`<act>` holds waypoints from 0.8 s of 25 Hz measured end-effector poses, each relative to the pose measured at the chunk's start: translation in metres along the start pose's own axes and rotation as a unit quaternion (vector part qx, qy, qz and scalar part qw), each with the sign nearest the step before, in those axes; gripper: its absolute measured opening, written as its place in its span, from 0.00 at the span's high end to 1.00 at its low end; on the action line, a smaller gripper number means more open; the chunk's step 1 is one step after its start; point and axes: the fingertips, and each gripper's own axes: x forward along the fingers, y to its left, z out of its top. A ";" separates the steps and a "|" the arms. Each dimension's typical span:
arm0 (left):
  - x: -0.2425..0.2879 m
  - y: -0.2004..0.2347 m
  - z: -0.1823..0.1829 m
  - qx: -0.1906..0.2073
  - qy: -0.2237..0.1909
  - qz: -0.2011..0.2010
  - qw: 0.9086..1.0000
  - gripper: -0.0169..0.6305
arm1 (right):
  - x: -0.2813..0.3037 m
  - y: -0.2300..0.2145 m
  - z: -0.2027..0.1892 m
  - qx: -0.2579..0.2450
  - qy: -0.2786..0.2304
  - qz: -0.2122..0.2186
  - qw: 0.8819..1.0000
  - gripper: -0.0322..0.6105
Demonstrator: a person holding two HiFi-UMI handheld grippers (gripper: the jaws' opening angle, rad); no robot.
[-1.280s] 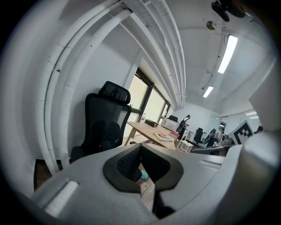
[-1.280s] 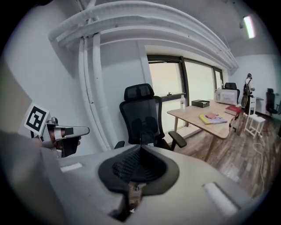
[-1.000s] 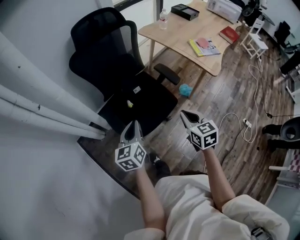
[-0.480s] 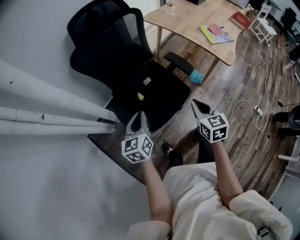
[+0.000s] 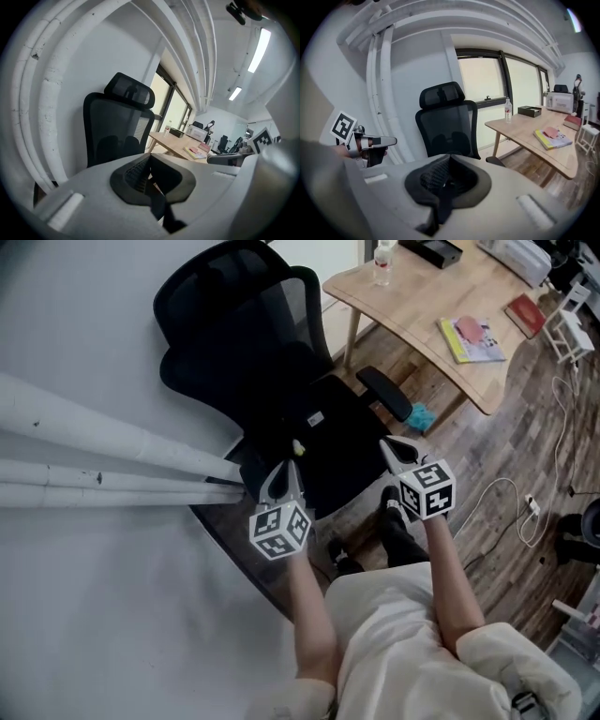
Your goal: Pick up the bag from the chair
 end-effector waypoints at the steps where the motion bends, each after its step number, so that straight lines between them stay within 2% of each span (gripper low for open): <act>1: 0.009 -0.003 0.005 -0.012 -0.004 0.003 1.000 0.96 | 0.008 -0.008 0.010 0.001 -0.008 0.012 1.000 0.95; 3: 0.026 -0.007 0.013 -0.025 -0.008 0.017 1.000 0.96 | 0.021 -0.022 0.033 -0.005 -0.029 0.040 0.999 0.95; 5: 0.042 -0.010 0.018 -0.020 -0.006 0.038 0.999 0.96 | 0.035 -0.036 0.052 -0.020 -0.041 0.068 0.997 0.95; 7: 0.055 -0.012 0.024 -0.031 -0.013 0.062 0.998 0.96 | 0.051 -0.047 0.065 -0.027 -0.040 0.102 0.994 0.95; 10: 0.066 -0.010 0.033 -0.068 -0.048 0.100 0.991 0.96 | 0.070 -0.061 0.077 -0.035 -0.030 0.158 0.986 0.95; 12: 0.063 -0.004 0.034 -0.066 -0.055 0.138 0.987 0.96 | 0.076 -0.069 0.076 -0.052 -0.018 0.185 0.981 0.95; 15: 0.052 0.009 0.030 -0.053 -0.047 0.186 0.980 0.96 | 0.091 -0.088 0.073 -0.059 -0.006 0.197 0.979 0.95; 17: 0.049 0.015 0.025 -0.062 -0.046 0.198 0.977 0.96 | 0.105 -0.102 0.078 -0.040 -0.005 0.198 0.979 0.95; 20: 0.047 0.019 0.017 -0.053 -0.025 0.214 0.975 0.96 | 0.123 -0.110 0.082 -0.032 0.002 0.203 0.979 0.95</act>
